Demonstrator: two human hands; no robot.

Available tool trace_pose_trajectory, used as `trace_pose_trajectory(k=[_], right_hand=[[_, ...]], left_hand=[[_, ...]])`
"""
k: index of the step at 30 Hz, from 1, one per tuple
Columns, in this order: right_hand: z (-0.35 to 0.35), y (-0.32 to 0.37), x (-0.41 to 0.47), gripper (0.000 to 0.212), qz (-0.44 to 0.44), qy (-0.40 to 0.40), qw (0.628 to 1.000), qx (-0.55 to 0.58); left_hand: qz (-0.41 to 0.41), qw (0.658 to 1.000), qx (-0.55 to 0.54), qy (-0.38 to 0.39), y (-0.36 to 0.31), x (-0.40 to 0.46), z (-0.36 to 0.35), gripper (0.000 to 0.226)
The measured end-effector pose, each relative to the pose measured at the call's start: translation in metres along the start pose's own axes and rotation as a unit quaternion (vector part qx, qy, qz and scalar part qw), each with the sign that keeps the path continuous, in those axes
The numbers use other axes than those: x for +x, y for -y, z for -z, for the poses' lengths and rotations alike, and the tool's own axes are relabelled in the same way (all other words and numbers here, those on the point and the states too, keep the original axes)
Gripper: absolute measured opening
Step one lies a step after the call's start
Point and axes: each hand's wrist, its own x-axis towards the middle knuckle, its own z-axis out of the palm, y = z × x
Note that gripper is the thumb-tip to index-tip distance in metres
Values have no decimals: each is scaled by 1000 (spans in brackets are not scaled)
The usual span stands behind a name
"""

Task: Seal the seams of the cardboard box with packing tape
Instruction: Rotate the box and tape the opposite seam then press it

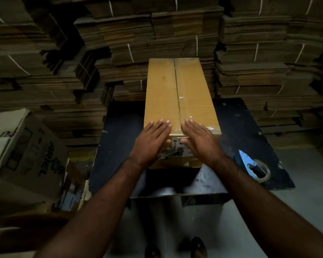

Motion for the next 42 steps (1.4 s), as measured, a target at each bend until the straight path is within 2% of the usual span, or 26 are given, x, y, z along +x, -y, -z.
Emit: trace_pose_trajectory(k=[4,9,13,15,18,21,24,27,30,33,35,38,39,41,42], right_hand=[[8,-10,-4,56,-45,-28,999,-12],[-3,-26,-10,43,-7,-19,1000,-6],[11,-33,-15,49,19,2,999,27],[21,-37,-17,55,-9,-6,999,39],[27,-34,-12,60,-63,11,998,24],[18,-35,-15,58,-50,19,999,-7],[14,-44,-19,55,-24,38,999,-19],[22,-49,-17,52,1,57,998,-13],[32,-51,-18,56,-18,36,999,4],[33,-55,-15,71,-60,24,998,18],[25,-60,-14,77,-52,31,998,14],[18,-75,-16,65,-15,52,998,8],[19,-78,-16,63,4,52,999,1],[26,-82,-18,60,39,59,997,-21],[30,-83,-18,60,45,67,996,-29]], left_hand=[[35,999,-23,-6,-29,27,-3,45],[12,1000,-21,17,-30,26,-12,40],[-21,993,-100,54,-21,25,2,53],[8,992,-115,51,-23,28,4,46],[84,992,-62,64,-44,40,-3,53],[141,987,-16,72,-60,46,-12,56],[107,991,1,79,-54,40,-17,49],[41,992,-30,112,-39,32,-14,66],[91,990,-60,88,-46,39,-5,51],[134,985,-49,93,-71,55,-7,60],[121,988,-14,90,-76,59,-16,59],[75,995,11,72,-70,55,-24,48],[53,995,6,85,-67,52,-23,55],[31,990,-10,137,-62,49,-16,82],[30,988,-20,152,-61,49,-13,84]])
